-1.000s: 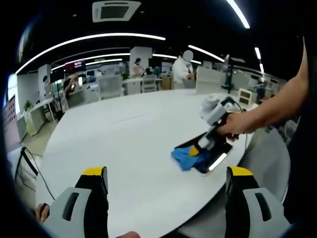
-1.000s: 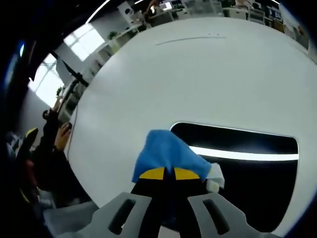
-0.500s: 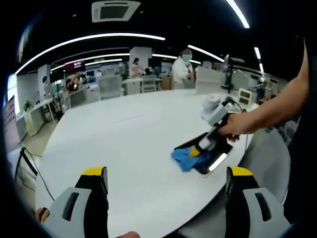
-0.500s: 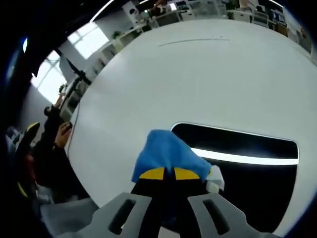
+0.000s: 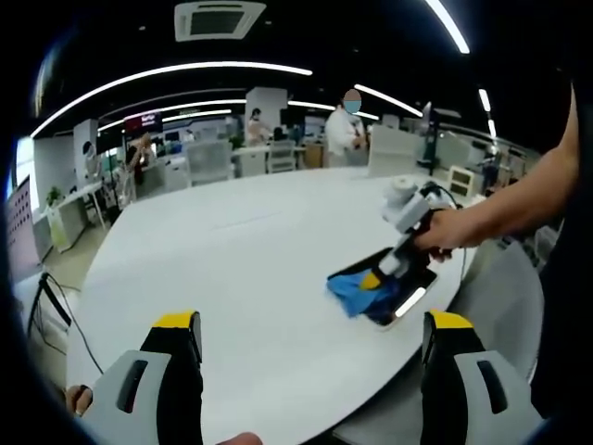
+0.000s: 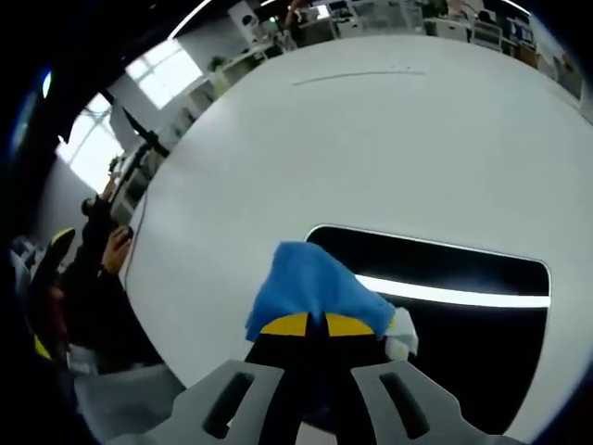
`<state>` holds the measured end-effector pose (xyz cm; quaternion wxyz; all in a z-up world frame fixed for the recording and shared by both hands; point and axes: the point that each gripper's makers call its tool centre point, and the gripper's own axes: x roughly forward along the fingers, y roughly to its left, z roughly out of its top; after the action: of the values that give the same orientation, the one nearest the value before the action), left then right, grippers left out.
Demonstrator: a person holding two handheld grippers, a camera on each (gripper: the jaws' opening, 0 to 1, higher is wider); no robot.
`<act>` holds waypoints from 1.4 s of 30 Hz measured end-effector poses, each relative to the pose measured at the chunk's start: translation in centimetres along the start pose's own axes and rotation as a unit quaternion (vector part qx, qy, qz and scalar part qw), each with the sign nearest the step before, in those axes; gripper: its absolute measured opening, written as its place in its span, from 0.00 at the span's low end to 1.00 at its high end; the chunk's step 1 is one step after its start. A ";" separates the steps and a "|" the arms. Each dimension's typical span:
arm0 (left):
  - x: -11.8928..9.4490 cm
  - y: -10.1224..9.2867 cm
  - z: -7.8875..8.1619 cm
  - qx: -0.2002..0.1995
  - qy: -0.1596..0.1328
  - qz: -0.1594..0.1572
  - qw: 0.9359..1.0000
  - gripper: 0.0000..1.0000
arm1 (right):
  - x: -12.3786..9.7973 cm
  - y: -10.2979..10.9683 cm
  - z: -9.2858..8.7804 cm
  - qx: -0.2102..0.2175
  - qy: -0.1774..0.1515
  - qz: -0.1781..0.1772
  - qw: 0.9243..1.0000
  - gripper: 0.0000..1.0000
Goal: Wipe the mirror surface with the cleaning cloth until all visible marks leave the cleaned area.
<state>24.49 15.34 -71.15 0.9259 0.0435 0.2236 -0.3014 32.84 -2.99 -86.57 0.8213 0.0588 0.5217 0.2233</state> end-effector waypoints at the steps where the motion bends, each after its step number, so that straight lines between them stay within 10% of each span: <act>1: 0.0 0.0 0.0 0.000 0.000 0.000 1.000 1.00 | 0.0 -0.1 0.0 0.002 -0.001 -0.001 1.000 0.00; 42: 0.4 -0.4 0.1 0.005 0.001 -0.003 1.000 1.00 | -1.9 -4.0 -0.7 0.022 0.000 -0.010 1.000 0.00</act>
<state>24.63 14.80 -71.18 0.9244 0.0477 0.2235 -0.3053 32.73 -7.46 -86.66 0.8218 0.0717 0.5274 0.2034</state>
